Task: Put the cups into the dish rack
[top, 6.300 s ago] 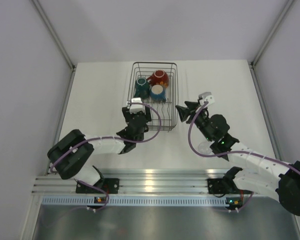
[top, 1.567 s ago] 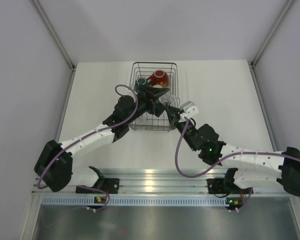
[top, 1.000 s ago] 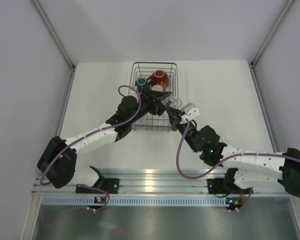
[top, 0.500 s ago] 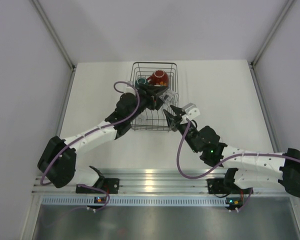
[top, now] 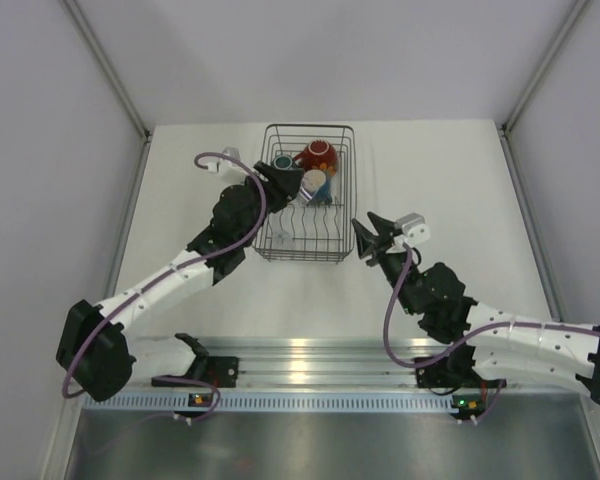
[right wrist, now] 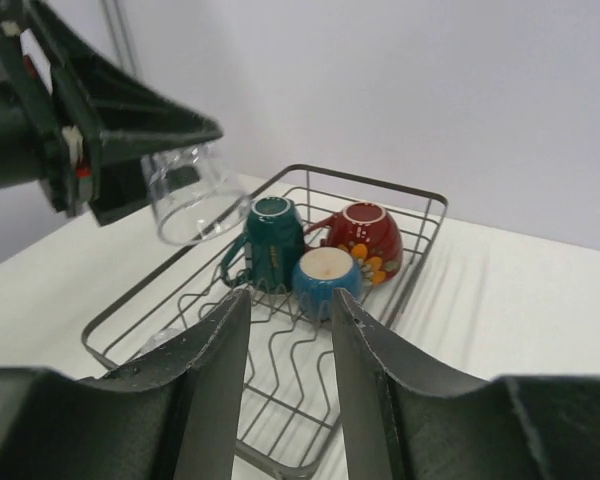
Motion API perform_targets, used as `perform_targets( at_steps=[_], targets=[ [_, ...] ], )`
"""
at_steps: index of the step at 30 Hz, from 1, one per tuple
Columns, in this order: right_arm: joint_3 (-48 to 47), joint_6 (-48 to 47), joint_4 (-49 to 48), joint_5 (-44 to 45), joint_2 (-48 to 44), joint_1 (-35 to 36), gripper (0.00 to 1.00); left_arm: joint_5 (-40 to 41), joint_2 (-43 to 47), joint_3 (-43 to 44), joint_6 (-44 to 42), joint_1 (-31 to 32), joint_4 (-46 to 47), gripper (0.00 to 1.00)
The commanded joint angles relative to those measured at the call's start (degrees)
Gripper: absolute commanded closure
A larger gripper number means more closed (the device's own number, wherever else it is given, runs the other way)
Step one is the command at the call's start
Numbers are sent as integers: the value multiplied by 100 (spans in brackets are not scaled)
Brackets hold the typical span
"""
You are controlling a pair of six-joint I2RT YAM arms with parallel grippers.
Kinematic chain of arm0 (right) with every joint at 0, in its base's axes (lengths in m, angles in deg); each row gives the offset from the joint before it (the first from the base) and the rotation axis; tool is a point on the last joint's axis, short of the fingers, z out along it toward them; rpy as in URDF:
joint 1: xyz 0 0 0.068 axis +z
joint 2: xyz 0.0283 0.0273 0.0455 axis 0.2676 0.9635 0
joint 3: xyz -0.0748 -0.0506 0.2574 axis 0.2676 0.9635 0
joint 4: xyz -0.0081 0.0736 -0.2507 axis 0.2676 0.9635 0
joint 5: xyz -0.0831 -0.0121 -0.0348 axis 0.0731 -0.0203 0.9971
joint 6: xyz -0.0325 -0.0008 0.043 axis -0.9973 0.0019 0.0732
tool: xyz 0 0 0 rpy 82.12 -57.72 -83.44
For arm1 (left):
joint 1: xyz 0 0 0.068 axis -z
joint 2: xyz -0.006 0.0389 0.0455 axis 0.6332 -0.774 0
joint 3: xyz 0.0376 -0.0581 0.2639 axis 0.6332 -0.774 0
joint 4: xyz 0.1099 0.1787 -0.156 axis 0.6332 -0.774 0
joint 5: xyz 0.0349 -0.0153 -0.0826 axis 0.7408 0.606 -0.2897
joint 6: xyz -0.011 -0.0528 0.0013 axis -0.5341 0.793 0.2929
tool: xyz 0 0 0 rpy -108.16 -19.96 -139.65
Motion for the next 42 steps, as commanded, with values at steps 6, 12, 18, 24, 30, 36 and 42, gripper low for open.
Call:
perform_targets(
  at_steps=[6, 12, 18, 24, 30, 36, 42],
  targets=[
    [108, -241, 241, 740, -542, 90, 61, 1988, -213, -592, -2554, 982, -229, 100],
    [152, -188, 338, 793, -675, 90, 61, 2279, -284, -935, -2713, 1282, 211, 100],
    [179, -118, 373, 784, -675, 90, 61, 2402, -670, -988, -2783, 1440, 403, 100],
    [196, -91, 408, 793, -684, 90, 61, 2305, -986, -1120, -2880, 1554, 835, 100],
    [231, -65, 444, 793, -710, 90, 61, 2507, -1224, -1242, -2994, 1616, 1194, 100],
    [258, -30, 479, 802, -736, 98, 61, 2515, -1584, -1234, -2942, 1642, 1389, 100],
    [293, -12, 496, 802, -763, 90, 61, 2665, -1883, -1322, -3266, 1774, 1984, 100]
  ],
)
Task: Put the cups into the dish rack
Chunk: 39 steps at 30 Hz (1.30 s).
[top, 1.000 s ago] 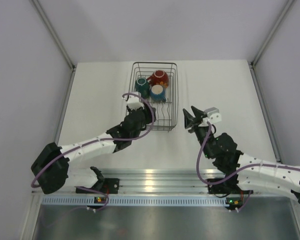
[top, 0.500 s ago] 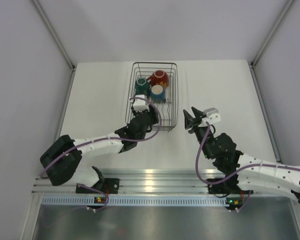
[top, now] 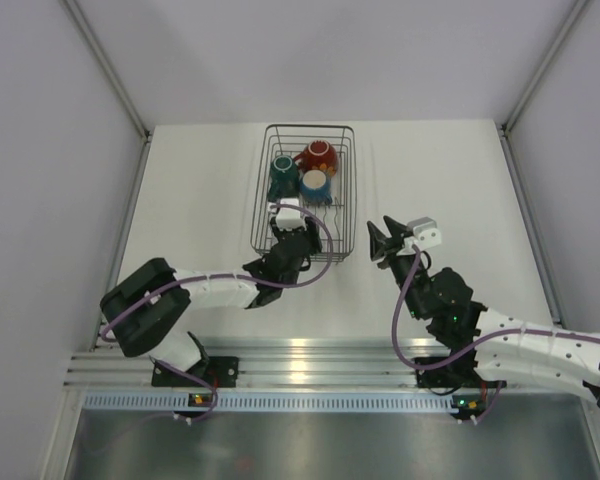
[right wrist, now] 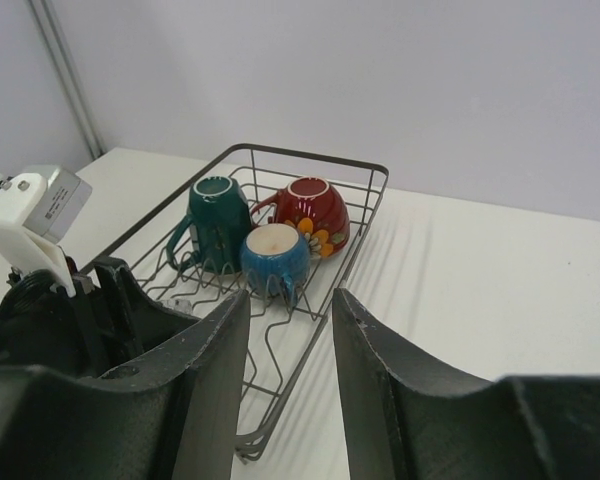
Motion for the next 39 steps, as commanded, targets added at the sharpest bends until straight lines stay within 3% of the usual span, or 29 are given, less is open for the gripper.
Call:
perform_targets(
  at_steps=[1, 6, 17, 23, 39],
  targets=[
    [17, 69, 5, 59, -111, 90, 60, 145, -176, -96, -248, 167, 583, 100],
    [44, 69, 5, 68, -146, 90, 60, 312, -449, -175, -626, 325, 1005, 100],
    [79, 86, 40, 85, -173, 90, 60, 1463, -914, -87, -908, 581, 1146, 100],
    [114, 104, 49, 85, -252, 81, 60, 1534, -1187, -201, -969, 589, 1567, 100],
    [149, 139, 92, 94, -322, 90, 59, 2202, -1258, -140, -1496, 686, 1621, 100]
  ],
)
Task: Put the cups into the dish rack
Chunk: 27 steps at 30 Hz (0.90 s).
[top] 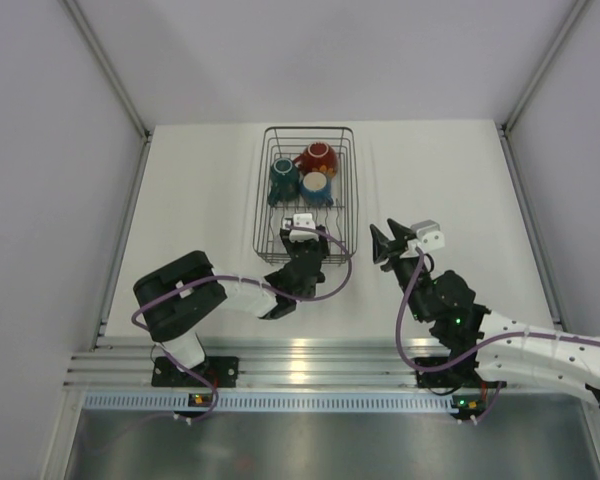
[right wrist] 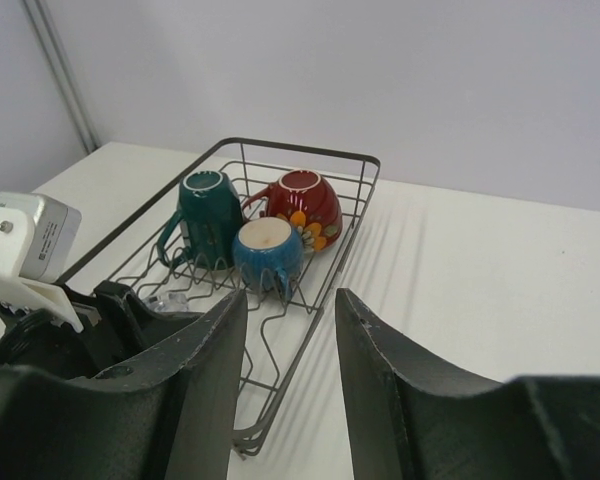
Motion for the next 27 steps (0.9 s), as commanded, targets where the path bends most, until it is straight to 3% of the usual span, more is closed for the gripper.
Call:
perform_targets(
  at_steps=[1, 12, 14, 16, 23, 27],
  targets=[
    [20, 73, -28, 37, -104, 90, 59, 667, -163, -72, -439, 28, -440, 100],
    [20, 109, 7, 37, -130, 81, 57, 765, -277, 33, -650, 99, -458, 100],
    [20, 108, 16, 37, -139, 81, 56, 739, -268, 42, -650, 99, -458, 93],
    [29, 109, 25, 37, -139, 81, 56, 756, -259, 42, -650, 99, -458, 78],
    [29, 126, 34, 46, -148, 81, 56, 844, -224, 7, -641, 99, -458, 44],
    [29, 126, 43, 37, -139, 81, 56, 879, -224, -10, -624, 99, -458, 37]
  ],
)
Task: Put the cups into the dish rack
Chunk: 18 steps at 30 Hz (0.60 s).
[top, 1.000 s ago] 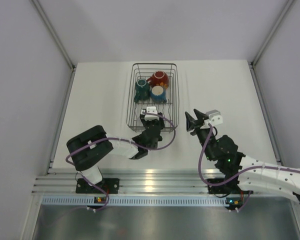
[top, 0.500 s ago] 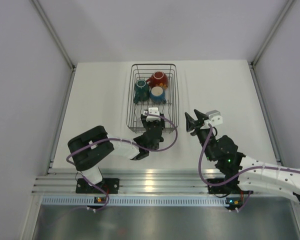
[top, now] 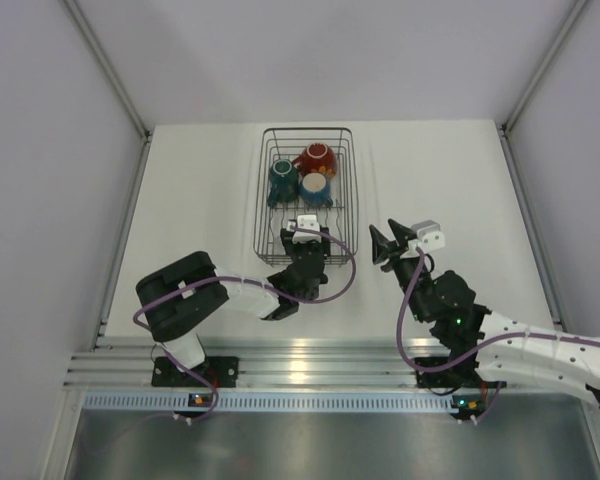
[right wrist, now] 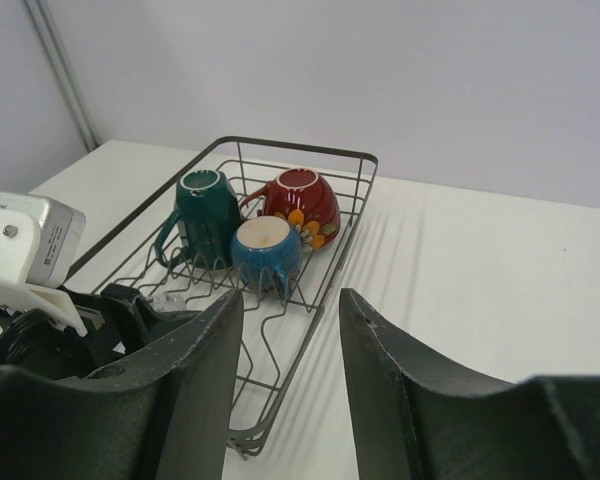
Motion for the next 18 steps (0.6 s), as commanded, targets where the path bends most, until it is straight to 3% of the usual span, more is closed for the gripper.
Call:
perform_targets(
  at_steps=[1, 7, 18],
  targets=[
    [12, 82, -49, 44, -106, 81, 56, 516, -163, -96, -259, -22, -480, 36],
    [12, 82, -40, 44, -115, 81, 56, 525, -146, -113, -206, -22, -480, 29],
    [12, 109, -32, 87, -97, 81, 56, 429, 4, -17, -294, -13, -471, 28]
  ],
)
